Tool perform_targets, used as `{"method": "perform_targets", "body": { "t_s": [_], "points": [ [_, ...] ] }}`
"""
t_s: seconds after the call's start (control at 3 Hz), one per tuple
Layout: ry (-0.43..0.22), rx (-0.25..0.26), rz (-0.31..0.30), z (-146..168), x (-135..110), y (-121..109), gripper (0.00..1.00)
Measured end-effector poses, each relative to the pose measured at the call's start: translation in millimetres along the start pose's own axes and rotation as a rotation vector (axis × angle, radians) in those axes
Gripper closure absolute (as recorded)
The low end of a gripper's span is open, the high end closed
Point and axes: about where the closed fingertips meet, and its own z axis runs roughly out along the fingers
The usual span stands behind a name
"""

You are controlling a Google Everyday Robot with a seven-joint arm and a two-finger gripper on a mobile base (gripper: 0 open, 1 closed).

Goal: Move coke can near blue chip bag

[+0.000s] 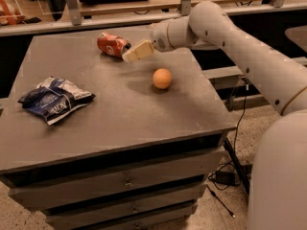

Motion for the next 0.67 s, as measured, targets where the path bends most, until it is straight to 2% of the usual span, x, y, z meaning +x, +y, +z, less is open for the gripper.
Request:
{"method": "perform_targets", "body": {
  "t_s": [0.33, 0.67],
  "points": [
    [0.024, 0.006, 0.013, 22, 2, 9, 0.00],
    [0.019, 0.008, 0.039, 47, 3, 15, 0.00]
  ]
}}
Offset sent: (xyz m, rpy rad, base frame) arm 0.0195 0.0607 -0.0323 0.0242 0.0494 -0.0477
